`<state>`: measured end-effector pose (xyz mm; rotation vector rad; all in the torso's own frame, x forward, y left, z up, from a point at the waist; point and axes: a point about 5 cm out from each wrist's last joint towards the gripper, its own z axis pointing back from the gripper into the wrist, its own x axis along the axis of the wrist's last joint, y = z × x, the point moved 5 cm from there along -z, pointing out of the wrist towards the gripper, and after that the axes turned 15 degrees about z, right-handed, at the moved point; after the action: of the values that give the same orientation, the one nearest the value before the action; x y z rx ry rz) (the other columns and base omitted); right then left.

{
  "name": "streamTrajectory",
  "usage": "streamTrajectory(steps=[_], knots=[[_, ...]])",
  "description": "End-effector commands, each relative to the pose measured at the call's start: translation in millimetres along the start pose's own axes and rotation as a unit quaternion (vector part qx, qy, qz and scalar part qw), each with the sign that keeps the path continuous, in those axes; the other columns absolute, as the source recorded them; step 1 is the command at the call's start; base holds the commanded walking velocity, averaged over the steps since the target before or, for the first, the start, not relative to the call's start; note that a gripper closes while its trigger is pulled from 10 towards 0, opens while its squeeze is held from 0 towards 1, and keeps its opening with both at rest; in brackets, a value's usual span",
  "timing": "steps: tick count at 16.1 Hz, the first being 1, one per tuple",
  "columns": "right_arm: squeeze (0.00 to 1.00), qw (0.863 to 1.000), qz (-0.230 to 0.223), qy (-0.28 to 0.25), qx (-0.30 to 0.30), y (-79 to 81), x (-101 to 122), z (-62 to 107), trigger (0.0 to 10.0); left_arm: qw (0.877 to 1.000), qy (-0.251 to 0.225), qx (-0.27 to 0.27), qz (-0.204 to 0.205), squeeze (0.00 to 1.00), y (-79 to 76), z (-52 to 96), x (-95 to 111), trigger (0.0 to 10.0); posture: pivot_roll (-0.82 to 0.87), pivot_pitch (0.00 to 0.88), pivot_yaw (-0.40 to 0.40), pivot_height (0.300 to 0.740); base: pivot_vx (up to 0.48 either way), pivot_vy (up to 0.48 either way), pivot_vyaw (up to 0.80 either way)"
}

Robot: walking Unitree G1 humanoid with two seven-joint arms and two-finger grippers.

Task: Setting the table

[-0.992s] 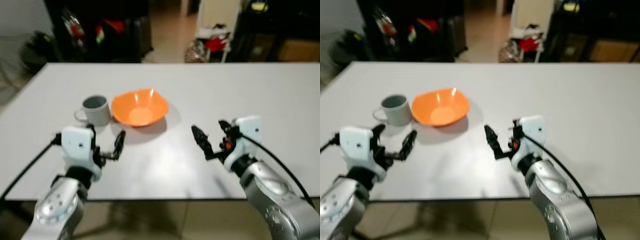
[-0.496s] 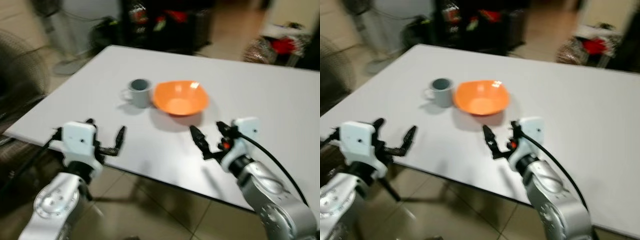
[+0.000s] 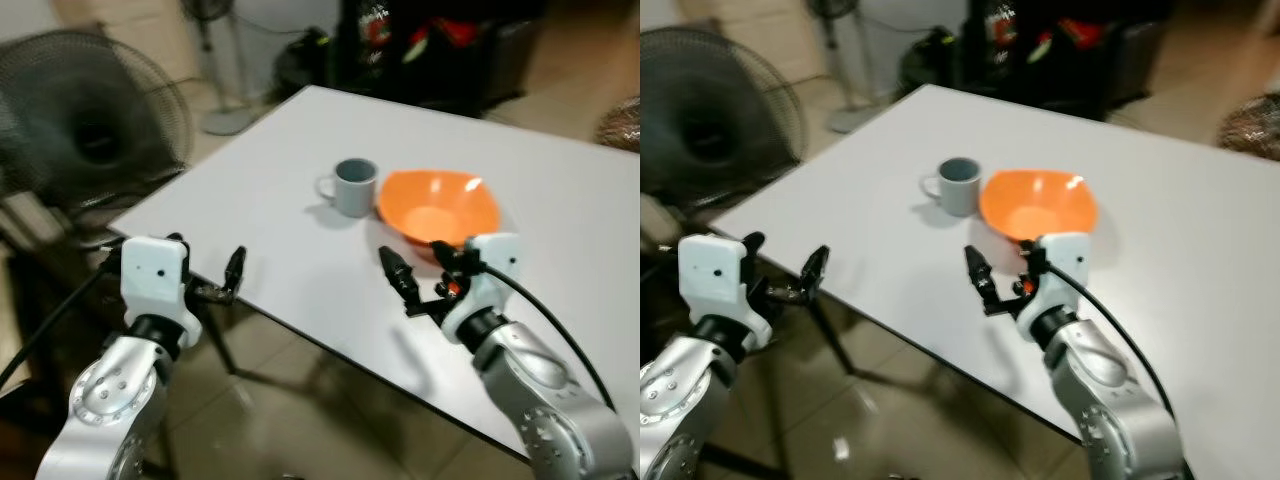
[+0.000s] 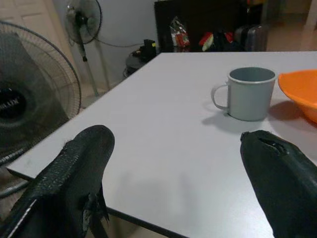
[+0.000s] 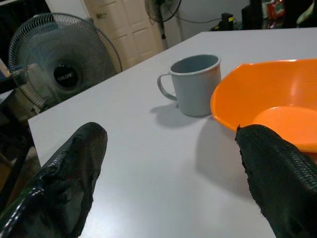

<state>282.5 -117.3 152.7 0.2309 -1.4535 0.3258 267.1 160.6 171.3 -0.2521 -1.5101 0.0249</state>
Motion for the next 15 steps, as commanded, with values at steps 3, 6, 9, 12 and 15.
streamTrajectory(steps=[3, 6, 9, 12, 15], knots=[[1.00, 1.000, -0.010, -0.002, -0.002, 0.9, -0.3, 0.1, 10.0, 1.000, 0.001, -0.002, -0.005, 0.00, 2.0, -1.7, 2.4, 10.0, -0.03, 0.021, 0.075, 0.740, 0.000, 0.262, 0.80], [1.00, 1.000, -0.013, -0.003, -0.003, 1.9, -1.1, -0.6, 10.0, 1.000, 0.001, -0.003, -0.007, 0.00, 2.4, -2.3, 3.3, 10.0, -0.03, 0.019, 0.075, 0.740, 0.000, 0.274, 0.80], [1.00, 1.000, -0.017, -0.003, -0.001, 3.3, -2.0, -1.4, 10.0, 1.000, 0.002, -0.004, -0.009, 0.00, 2.8, -2.0, 3.6, 10.0, -0.02, 0.018, 0.075, 0.740, 0.000, 0.274, 0.80], [1.00, 1.000, -0.019, -0.005, 0.006, 5.6, -2.1, -3.9, 10.0, 1.000, 0.001, -0.005, -0.012, 0.00, 2.9, -2.2, 4.5, 10.0, -0.01, 0.014, 0.072, 0.740, 0.000, 0.274, 0.80], [1.00, 1.000, -0.020, -0.007, 0.008, 6.7, -2.0, -5.3, 10.0, 1.000, 0.001, -0.007, -0.014, 0.00, 3.2, -2.0, 5.0, 10.0, -0.01, 0.007, 0.073, 0.740, 0.000, 0.275, 0.80]])
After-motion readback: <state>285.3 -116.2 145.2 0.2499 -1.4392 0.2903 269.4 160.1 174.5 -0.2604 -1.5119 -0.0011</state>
